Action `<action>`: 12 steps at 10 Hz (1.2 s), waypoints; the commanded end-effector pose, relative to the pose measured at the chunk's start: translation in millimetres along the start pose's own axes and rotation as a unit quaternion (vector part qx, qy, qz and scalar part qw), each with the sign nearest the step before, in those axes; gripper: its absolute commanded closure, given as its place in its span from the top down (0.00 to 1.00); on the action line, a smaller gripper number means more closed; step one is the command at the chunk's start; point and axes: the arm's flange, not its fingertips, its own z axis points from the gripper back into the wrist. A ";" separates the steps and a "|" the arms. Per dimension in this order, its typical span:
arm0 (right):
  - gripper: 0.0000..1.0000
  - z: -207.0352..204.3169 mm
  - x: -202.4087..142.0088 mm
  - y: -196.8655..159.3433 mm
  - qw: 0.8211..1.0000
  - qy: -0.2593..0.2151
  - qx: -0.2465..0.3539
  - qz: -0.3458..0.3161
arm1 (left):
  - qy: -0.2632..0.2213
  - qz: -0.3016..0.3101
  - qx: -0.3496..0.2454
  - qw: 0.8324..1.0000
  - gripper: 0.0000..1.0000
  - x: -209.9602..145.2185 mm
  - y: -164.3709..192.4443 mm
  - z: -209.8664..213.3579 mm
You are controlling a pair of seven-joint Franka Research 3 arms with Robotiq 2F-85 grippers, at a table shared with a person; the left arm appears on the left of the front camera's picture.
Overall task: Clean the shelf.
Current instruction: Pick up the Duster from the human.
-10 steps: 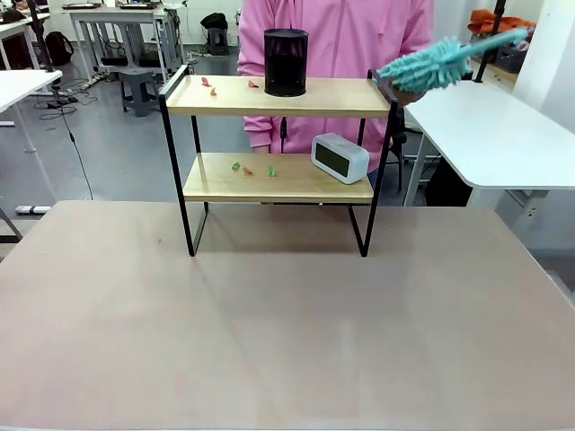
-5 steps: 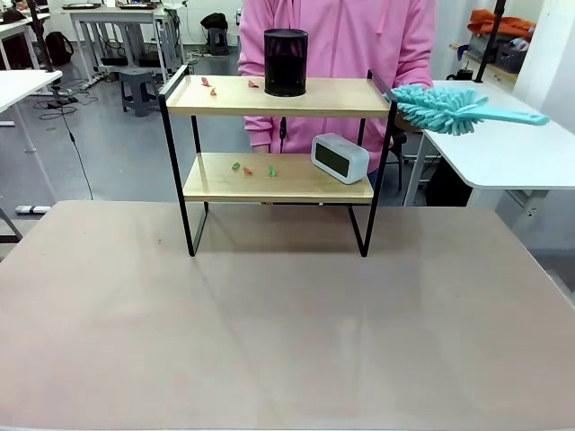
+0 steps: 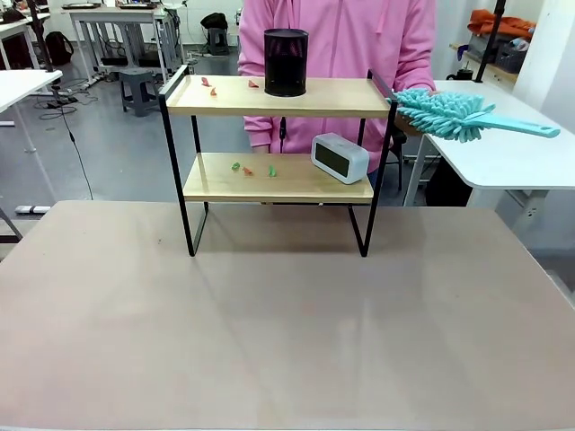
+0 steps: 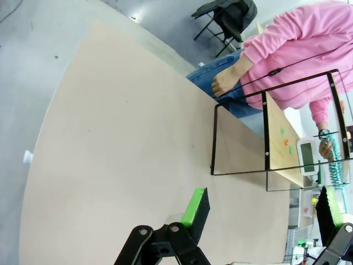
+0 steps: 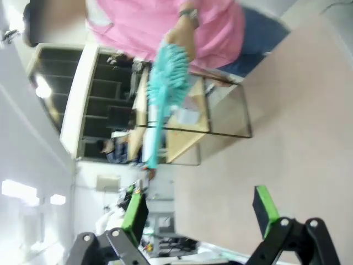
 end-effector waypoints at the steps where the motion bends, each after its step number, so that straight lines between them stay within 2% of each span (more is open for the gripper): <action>1: 1.00 -41.9 47.7 27.1 0.996 0.070 0.052 -0.025 | 0.001 0.005 -0.006 1.000 1.00 0.6 -2.6 0.6; 3: 1.00 -107.8 73.9 39.0 0.988 0.148 0.018 -0.040 | 0.001 0.005 -0.006 1.000 1.00 0.6 -2.6 0.6; 4: 1.00 -142.2 86.3 39.7 0.984 0.170 0.006 -0.057 | 0.001 0.005 -0.006 1.000 1.00 0.6 -2.6 0.6; 6: 1.00 -188.8 101.9 35.1 0.977 0.193 0.009 -0.086 | 0.001 0.005 -0.006 1.000 1.00 0.6 -2.6 0.6; 7: 1.00 -207.1 106.9 29.8 0.969 0.225 0.026 -0.102 | 0.001 0.005 -0.006 1.000 1.00 0.6 -2.6 0.6; 9: 1.00 -229.2 113.8 23.0 0.967 0.217 0.037 -0.131 | 0.001 0.005 -0.006 1.000 1.00 0.6 -2.6 0.6; 12: 1.00 -237.7 107.4 24.4 0.960 0.242 0.054 -0.130 | 0.001 0.005 -0.006 1.000 1.00 0.6 -2.6 0.6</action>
